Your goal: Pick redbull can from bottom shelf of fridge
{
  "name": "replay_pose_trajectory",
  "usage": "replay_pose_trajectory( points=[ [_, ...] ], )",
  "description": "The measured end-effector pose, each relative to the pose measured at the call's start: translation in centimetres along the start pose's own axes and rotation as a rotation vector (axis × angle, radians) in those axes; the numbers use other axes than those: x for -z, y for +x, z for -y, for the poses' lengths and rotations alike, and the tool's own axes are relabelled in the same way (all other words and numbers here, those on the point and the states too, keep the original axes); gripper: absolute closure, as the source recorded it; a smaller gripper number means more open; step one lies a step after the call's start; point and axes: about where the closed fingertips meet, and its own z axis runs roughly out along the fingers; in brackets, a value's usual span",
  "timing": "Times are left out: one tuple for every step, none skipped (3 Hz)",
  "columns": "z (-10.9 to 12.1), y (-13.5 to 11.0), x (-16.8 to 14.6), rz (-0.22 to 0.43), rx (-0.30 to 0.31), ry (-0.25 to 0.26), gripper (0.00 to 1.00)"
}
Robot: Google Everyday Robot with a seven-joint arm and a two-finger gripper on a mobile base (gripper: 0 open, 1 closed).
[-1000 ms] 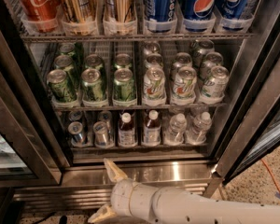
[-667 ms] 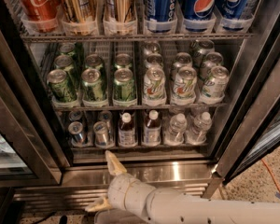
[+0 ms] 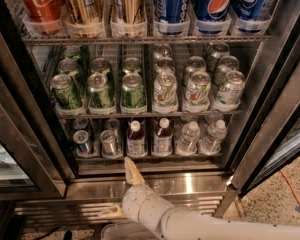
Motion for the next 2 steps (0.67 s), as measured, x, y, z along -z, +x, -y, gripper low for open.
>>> replay_pose_trajectory(
  points=[
    [0.06,0.05,0.05,-0.001,-0.001,0.002,0.00],
    [0.08,0.00,-0.34,0.017,-0.016,0.034,0.00]
  ],
)
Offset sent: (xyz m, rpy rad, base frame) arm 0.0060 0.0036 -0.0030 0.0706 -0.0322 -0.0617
